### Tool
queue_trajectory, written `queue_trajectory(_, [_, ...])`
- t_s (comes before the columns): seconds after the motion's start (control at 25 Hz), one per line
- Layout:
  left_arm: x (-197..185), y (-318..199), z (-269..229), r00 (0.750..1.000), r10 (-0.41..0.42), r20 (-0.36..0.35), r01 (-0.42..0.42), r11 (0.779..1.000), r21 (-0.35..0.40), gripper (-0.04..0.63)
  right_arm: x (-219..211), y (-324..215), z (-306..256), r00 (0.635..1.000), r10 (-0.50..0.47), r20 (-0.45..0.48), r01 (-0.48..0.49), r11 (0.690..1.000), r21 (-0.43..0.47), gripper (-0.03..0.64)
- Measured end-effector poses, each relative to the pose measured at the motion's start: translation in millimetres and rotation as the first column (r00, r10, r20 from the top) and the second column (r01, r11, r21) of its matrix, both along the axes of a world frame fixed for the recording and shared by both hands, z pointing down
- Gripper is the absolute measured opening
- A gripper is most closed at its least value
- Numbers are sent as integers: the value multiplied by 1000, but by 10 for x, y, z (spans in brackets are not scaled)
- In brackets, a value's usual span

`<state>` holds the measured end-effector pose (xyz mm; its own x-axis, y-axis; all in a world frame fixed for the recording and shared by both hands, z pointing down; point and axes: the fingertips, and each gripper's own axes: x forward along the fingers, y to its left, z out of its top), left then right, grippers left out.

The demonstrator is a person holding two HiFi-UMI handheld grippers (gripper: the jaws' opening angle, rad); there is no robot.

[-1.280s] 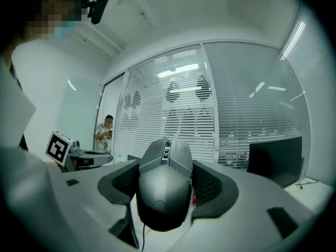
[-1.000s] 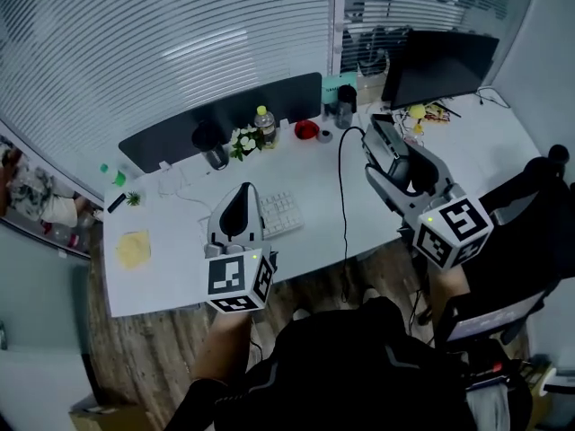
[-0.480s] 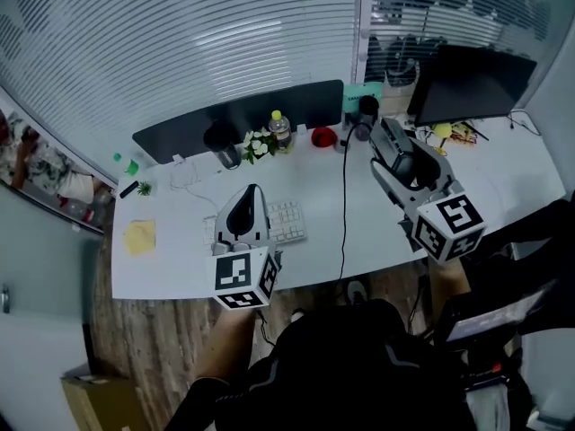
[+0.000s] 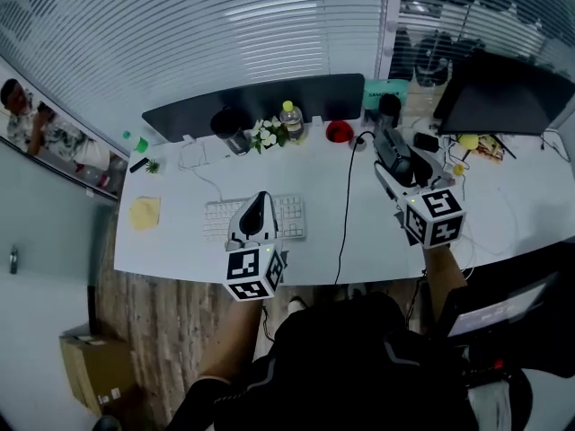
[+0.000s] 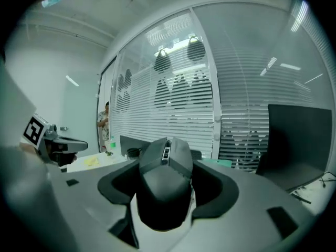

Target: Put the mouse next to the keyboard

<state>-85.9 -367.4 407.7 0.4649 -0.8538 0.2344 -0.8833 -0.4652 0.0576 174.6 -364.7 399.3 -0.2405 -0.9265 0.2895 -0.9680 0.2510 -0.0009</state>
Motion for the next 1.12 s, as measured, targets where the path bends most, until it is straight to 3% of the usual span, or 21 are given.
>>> queue_trajectory(0.12, [56, -9, 195, 1000, -26, -18, 25, 999, -41, 29, 94, -138, 309, 999, -9, -43, 7, 999, -37, 295])
queue_trajectory(0.28, [85, -9, 448, 997, -65, 31, 67, 996, -53, 29, 174, -272, 723, 1000, -20, -23, 18, 995, -100, 295])
queue_trajectory(0.48, [177, -13, 890, 999, -24, 38, 29, 988, -150, 29, 235, -407, 1159, 1000, -24, -1, 23, 985, -170, 295])
queue_trajectory(0.6, [203, -15, 1081, 998, -22, 62, 32, 986, -164, 29, 272, -482, 1385, 999, -30, 13, 32, 978, -205, 295])
queue_trajectory(0.88, [95, 84, 1396, 994, -84, 66, 96, 970, -221, 29, 270, -541, 1933, 999, -49, 24, 54, 957, -284, 295])
queue_trajectory(1.12, [-79, 194, 1580, 984, -169, 59, 179, 943, -279, 29, 251, -579, 2322, 997, -60, 39, 70, 936, -346, 295])
